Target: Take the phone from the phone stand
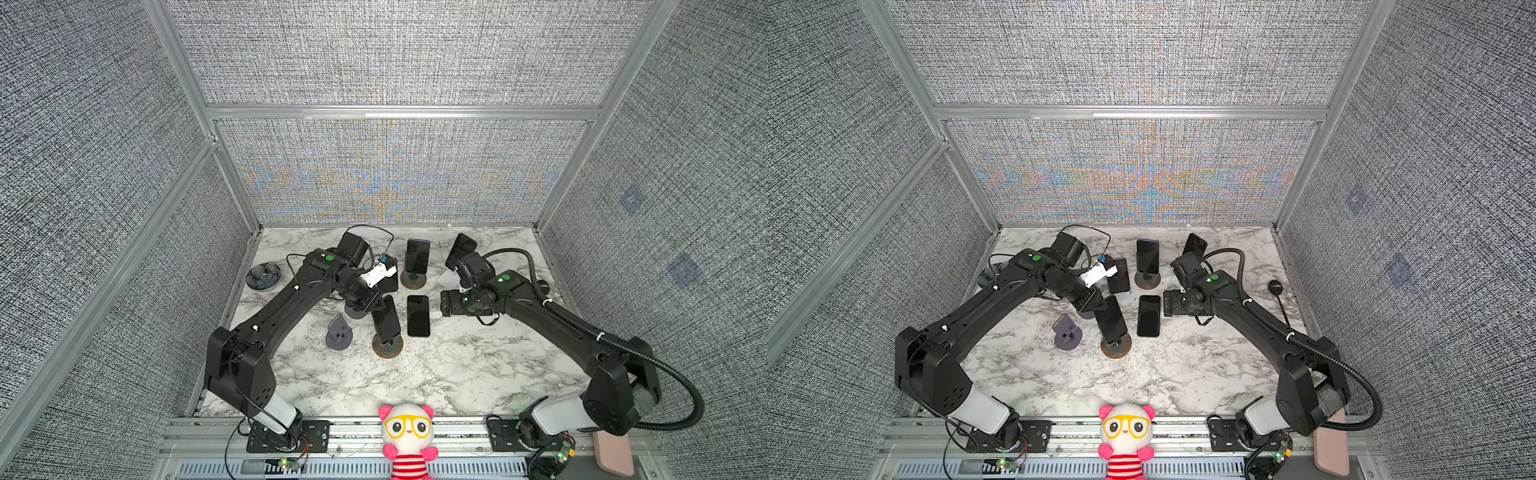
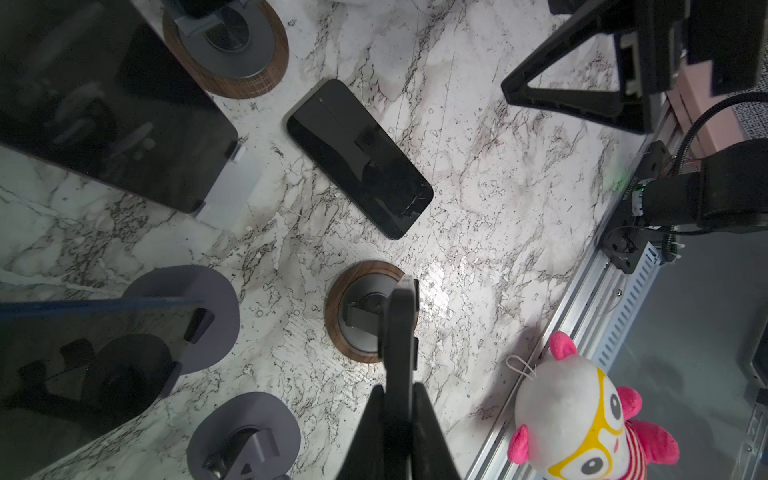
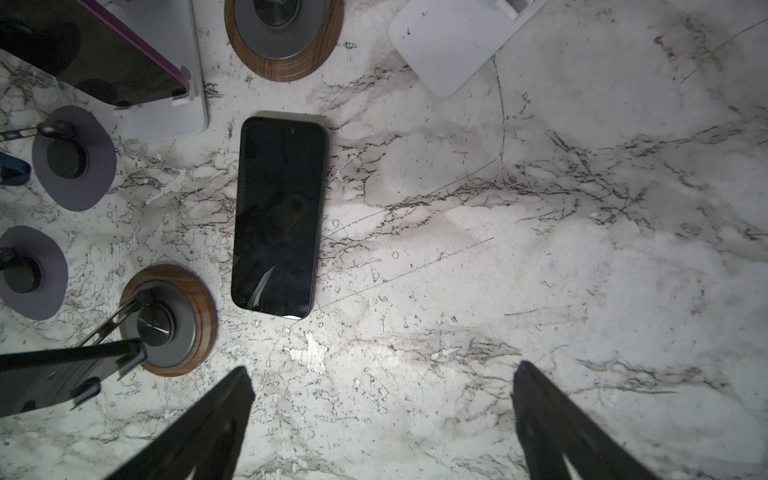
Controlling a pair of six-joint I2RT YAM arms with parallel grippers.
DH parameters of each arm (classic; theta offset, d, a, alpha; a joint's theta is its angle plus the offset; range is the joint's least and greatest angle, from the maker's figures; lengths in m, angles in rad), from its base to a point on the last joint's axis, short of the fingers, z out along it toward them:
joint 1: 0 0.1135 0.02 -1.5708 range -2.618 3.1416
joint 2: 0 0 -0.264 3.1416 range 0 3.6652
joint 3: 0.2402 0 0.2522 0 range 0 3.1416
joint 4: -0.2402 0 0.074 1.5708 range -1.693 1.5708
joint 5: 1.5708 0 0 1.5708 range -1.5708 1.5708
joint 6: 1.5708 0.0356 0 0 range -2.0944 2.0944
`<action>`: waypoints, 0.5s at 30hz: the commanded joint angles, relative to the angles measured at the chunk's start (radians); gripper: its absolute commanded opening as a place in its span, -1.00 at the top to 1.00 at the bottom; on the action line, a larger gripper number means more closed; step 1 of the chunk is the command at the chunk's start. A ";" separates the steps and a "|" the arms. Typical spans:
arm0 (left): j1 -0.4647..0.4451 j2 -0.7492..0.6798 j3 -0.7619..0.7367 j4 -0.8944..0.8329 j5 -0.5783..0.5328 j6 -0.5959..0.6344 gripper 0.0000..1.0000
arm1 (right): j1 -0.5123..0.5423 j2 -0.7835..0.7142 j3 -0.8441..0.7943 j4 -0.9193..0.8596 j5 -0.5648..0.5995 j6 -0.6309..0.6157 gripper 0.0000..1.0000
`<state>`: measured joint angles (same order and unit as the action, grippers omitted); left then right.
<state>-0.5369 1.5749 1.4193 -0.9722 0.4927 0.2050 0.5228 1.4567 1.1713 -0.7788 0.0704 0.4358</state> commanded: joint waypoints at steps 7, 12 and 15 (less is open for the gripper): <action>0.000 -0.003 0.021 -0.017 0.047 0.000 0.92 | 0.002 -0.008 -0.004 -0.013 -0.016 -0.033 -0.88; 0.000 0.000 0.063 -0.051 0.071 0.004 1.00 | 0.002 -0.061 0.008 -0.020 -0.075 -0.045 -0.92; 0.000 0.013 0.102 -0.078 0.102 0.002 1.00 | 0.017 -0.095 0.037 -0.027 -0.134 -0.069 -0.93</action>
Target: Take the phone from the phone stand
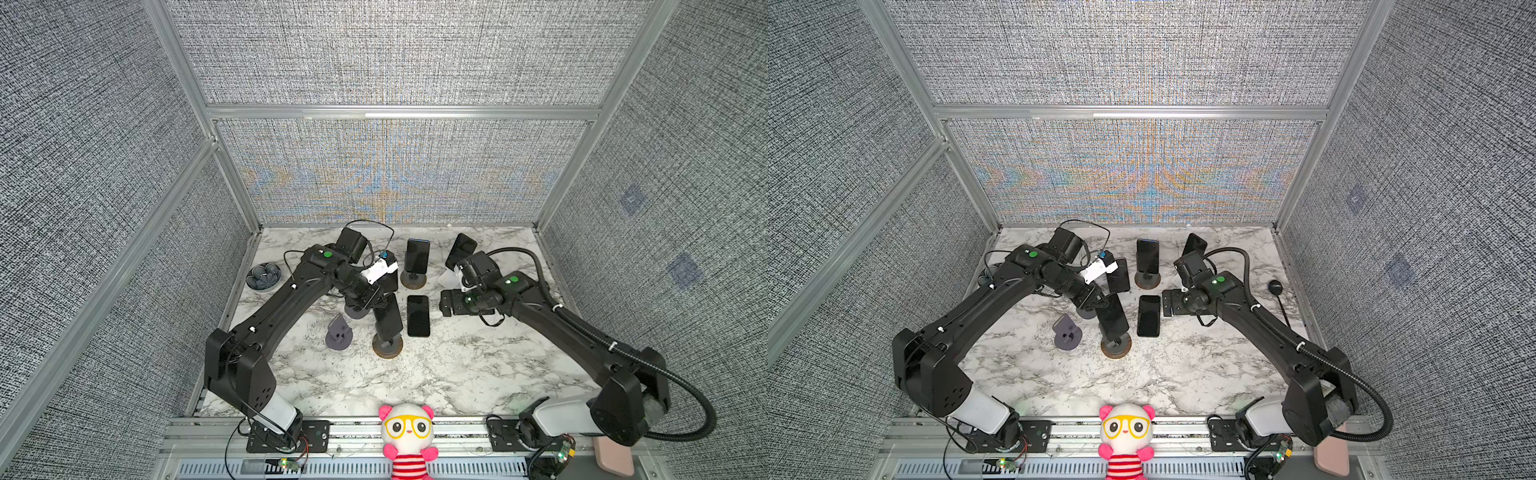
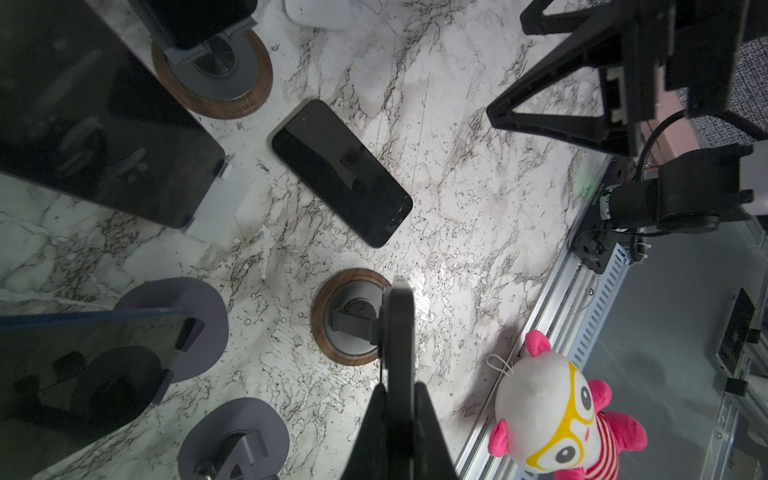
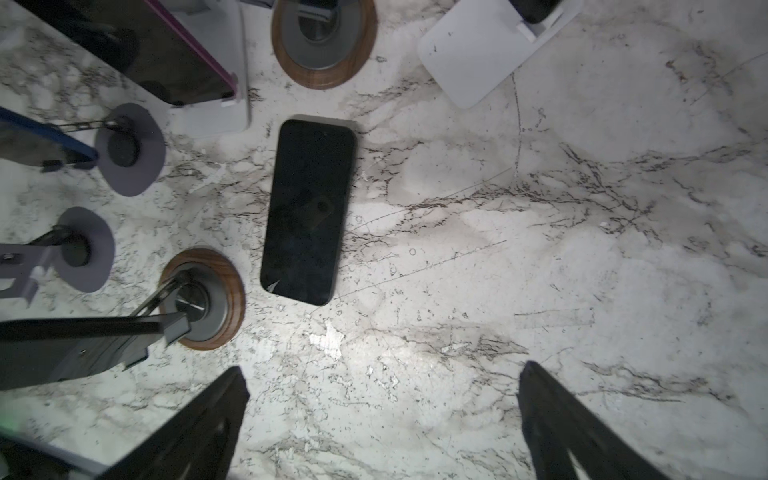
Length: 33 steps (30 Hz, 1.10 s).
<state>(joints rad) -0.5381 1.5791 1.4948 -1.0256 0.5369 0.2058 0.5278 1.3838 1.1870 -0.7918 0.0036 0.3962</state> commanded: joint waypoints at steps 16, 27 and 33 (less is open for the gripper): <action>0.012 0.183 0.381 -0.238 0.328 -0.029 1.00 | 0.272 -0.068 0.201 -0.062 0.019 -0.168 -0.83; 0.056 0.245 0.387 -0.219 0.479 -0.100 1.00 | 0.404 0.038 0.320 -0.110 0.149 -0.197 -0.87; 0.073 0.209 0.314 -0.169 0.497 -0.076 1.00 | 0.405 0.097 0.320 -0.056 0.183 -0.210 -0.95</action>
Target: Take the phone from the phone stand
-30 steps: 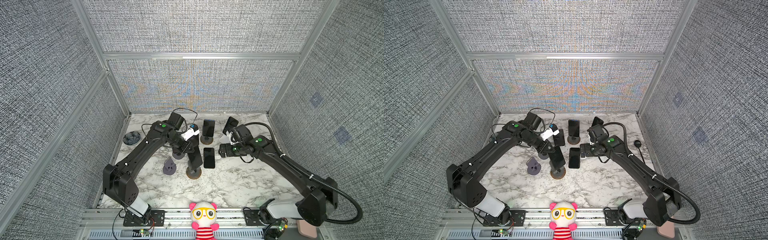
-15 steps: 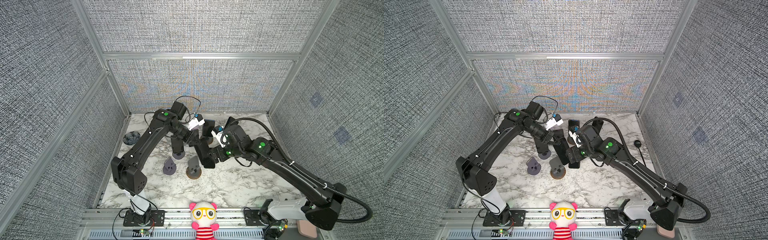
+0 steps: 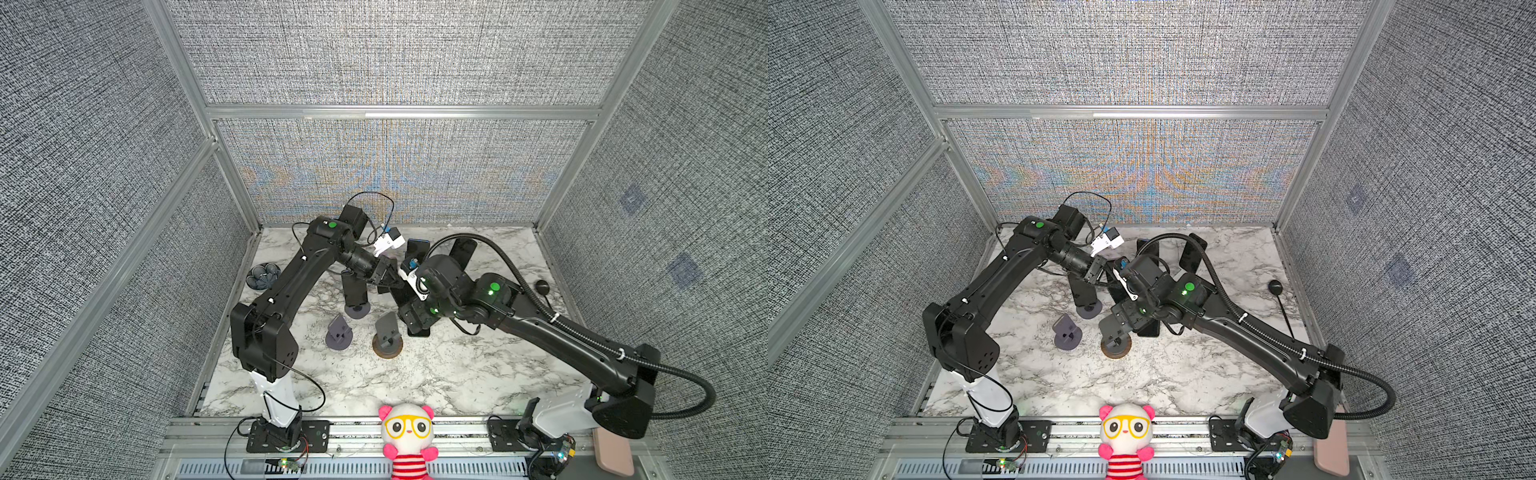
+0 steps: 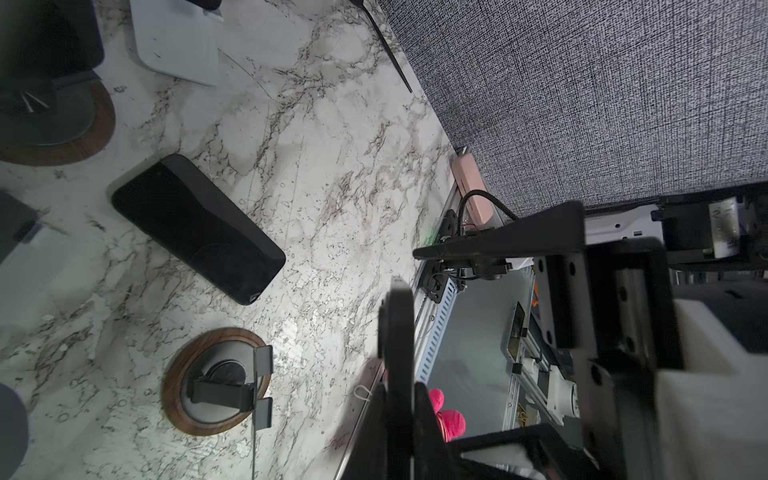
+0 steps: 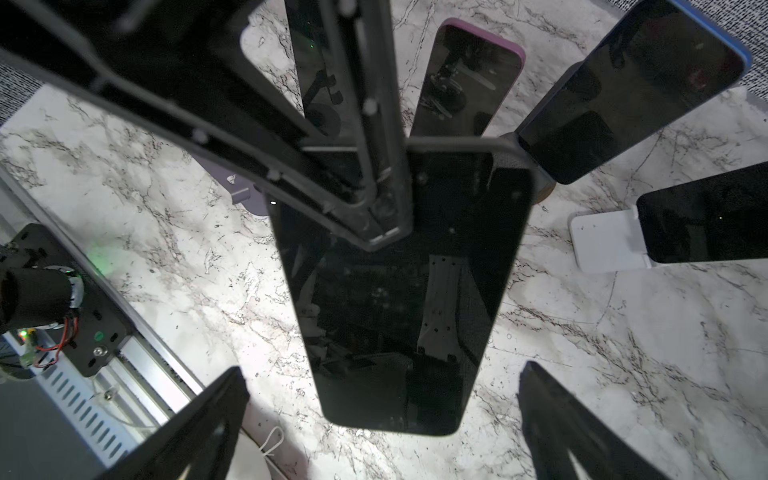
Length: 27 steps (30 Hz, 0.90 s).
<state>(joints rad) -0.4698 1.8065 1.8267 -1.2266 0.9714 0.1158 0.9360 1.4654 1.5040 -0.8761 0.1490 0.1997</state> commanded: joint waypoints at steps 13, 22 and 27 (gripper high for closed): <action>0.036 -0.026 -0.046 0.066 0.076 0.002 1.00 | -0.006 0.088 0.018 0.080 0.015 -0.001 -0.81; 0.046 -0.022 -0.051 0.072 0.089 0.007 1.00 | -0.018 0.093 -0.001 0.105 0.014 0.006 -0.45; 0.046 -0.018 -0.052 0.070 0.095 0.016 1.00 | -0.045 0.049 -0.056 0.173 -0.020 0.026 -0.29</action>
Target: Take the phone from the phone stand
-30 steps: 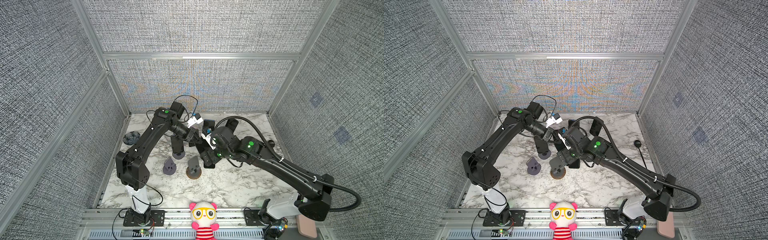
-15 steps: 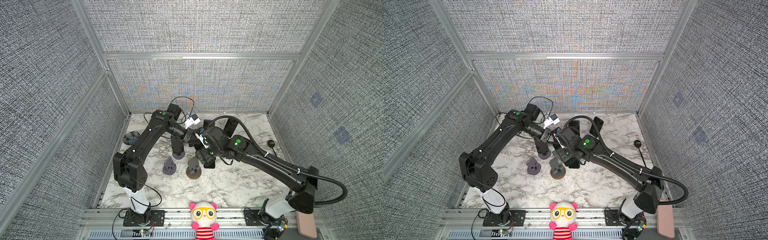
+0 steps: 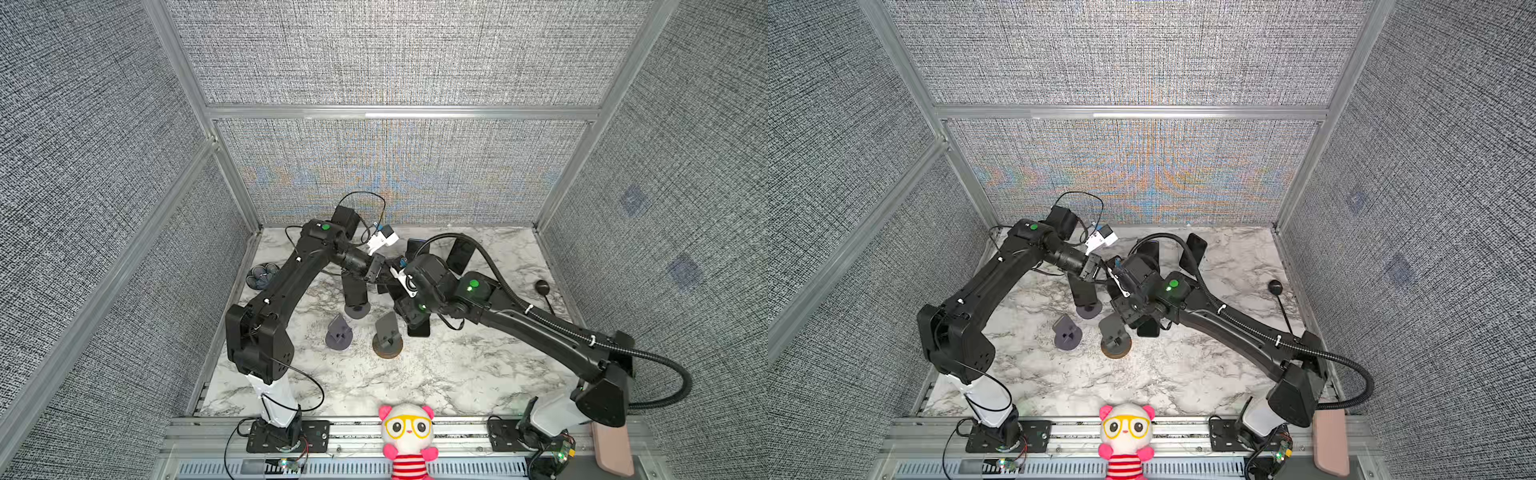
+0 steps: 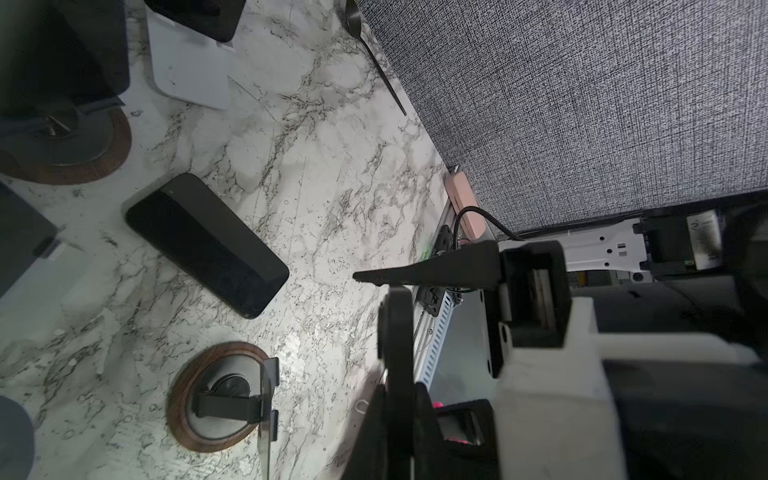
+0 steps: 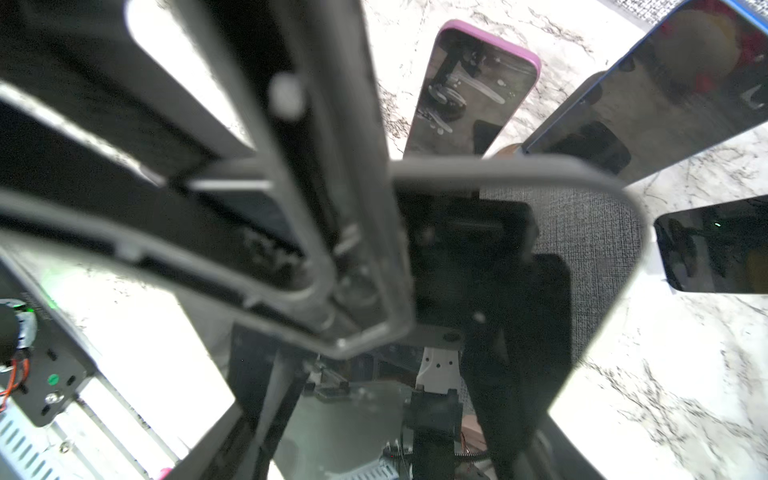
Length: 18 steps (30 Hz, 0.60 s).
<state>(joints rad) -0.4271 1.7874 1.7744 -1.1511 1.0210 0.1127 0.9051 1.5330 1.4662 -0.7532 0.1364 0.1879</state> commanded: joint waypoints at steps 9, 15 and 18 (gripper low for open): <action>0.003 0.007 -0.004 -0.004 0.055 0.028 1.00 | -0.031 -0.053 -0.071 0.098 -0.034 0.050 0.01; 0.003 -0.005 -0.019 0.023 0.061 0.027 0.24 | -0.045 -0.074 -0.089 0.111 -0.031 0.064 0.22; 0.005 -0.014 -0.027 0.040 0.054 0.019 -0.14 | -0.059 -0.086 -0.103 0.105 -0.024 0.080 0.26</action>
<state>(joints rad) -0.4244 1.7874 1.7493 -1.1378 1.0569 0.1204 0.8513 1.4578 1.3678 -0.6701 0.1001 0.2348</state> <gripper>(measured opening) 0.561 0.662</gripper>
